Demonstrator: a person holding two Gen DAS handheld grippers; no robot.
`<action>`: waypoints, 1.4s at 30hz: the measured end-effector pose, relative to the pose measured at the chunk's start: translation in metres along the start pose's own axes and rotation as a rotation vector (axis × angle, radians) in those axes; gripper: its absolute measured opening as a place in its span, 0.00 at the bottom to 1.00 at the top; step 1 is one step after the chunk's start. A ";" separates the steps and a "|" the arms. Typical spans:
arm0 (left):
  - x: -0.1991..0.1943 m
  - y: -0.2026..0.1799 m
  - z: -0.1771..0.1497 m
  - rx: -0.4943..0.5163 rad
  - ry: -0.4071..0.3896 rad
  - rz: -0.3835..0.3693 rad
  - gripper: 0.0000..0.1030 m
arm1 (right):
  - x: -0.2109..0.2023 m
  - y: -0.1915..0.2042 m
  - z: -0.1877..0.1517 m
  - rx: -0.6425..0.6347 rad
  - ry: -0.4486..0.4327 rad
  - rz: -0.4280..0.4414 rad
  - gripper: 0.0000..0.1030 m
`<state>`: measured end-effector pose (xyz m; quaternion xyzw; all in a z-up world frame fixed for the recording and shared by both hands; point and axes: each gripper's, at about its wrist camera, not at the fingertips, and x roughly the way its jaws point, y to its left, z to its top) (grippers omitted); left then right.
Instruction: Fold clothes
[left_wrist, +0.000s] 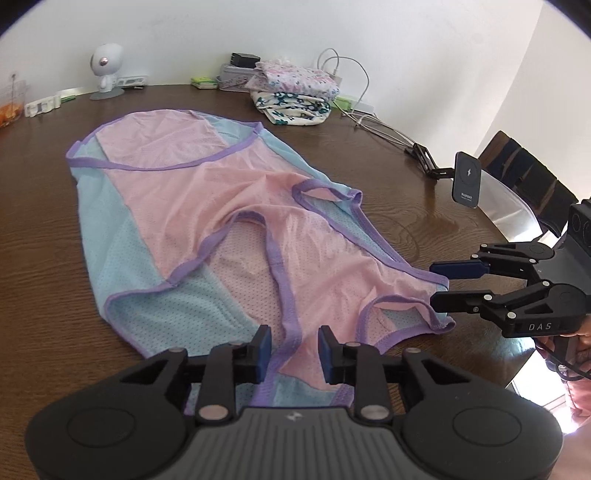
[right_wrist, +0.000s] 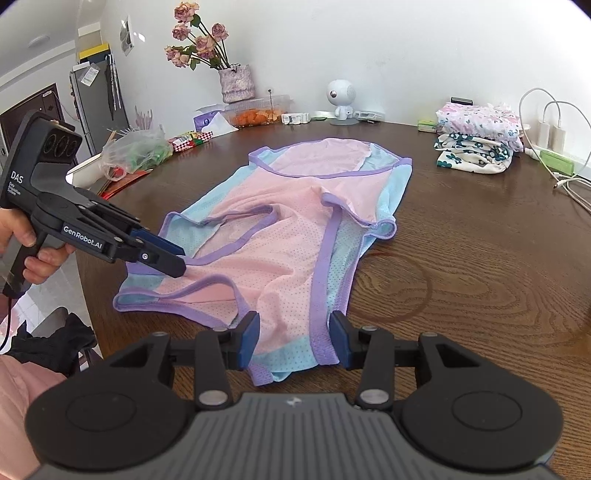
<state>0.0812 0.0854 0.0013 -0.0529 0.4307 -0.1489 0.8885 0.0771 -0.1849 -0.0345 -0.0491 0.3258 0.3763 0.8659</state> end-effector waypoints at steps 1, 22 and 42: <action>0.002 -0.001 0.001 0.012 0.009 0.006 0.27 | 0.000 0.001 0.000 -0.001 0.000 0.001 0.41; -0.042 0.016 -0.038 -0.077 -0.045 0.024 0.14 | 0.006 0.003 0.005 -0.067 0.023 0.052 0.44; -0.002 0.030 0.029 0.046 -0.067 0.118 0.34 | 0.026 0.018 0.025 -0.153 0.199 0.155 0.08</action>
